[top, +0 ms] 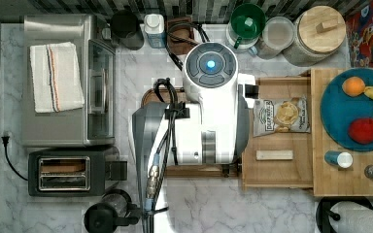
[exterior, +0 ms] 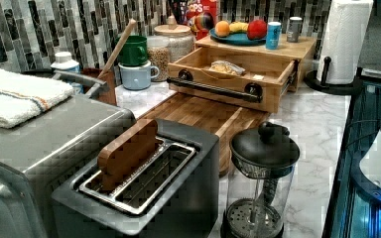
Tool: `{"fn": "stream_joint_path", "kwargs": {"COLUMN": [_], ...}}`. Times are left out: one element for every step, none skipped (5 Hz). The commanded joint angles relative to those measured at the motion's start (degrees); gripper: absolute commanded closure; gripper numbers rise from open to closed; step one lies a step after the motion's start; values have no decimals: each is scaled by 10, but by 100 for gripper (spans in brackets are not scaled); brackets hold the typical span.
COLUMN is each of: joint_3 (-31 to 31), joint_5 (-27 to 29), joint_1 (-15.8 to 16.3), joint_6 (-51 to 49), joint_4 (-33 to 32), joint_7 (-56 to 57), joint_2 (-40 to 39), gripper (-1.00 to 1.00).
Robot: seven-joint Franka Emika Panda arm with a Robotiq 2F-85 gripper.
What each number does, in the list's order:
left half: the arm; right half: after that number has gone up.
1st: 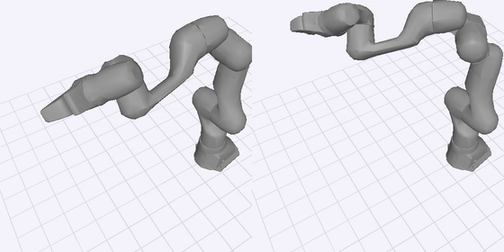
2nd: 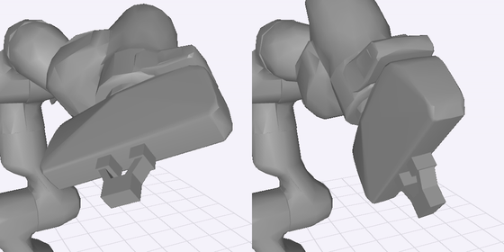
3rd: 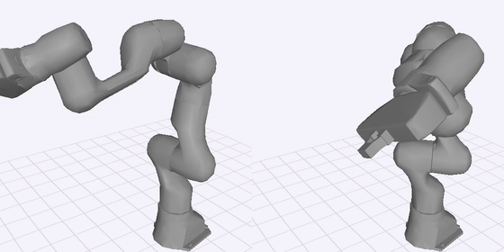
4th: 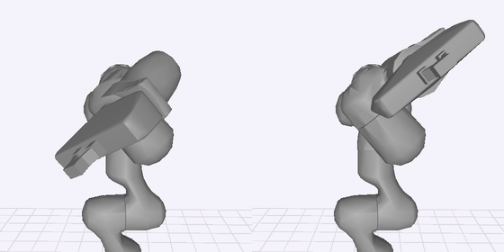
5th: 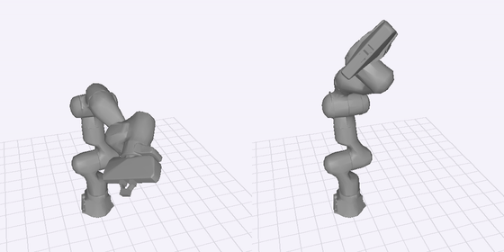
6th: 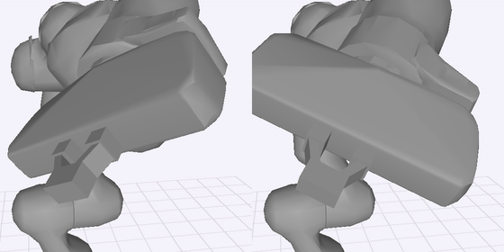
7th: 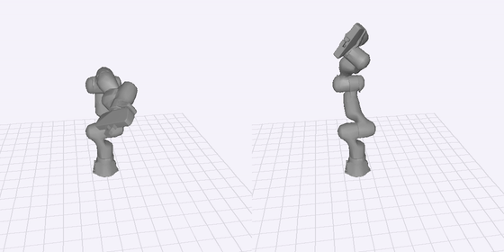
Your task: Pick up the butter.
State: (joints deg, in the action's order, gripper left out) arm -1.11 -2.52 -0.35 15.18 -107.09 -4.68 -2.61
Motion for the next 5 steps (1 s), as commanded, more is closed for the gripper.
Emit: {"fn": "stream_joint_path", "kwargs": {"joint_3": [-1,8,30,53,60], "joint_5": [0,2,-4,-5,-10], "joint_1": [0,-10,-30,-44,-61], "joint_6": [1,49,84,77,97], "joint_4": [0,-71,-115,-106,-124], "joint_7": [-1,-7,11,55,75], "joint_2": [0,40,64,54,61], "gripper": [100,100,100,100,100]}}
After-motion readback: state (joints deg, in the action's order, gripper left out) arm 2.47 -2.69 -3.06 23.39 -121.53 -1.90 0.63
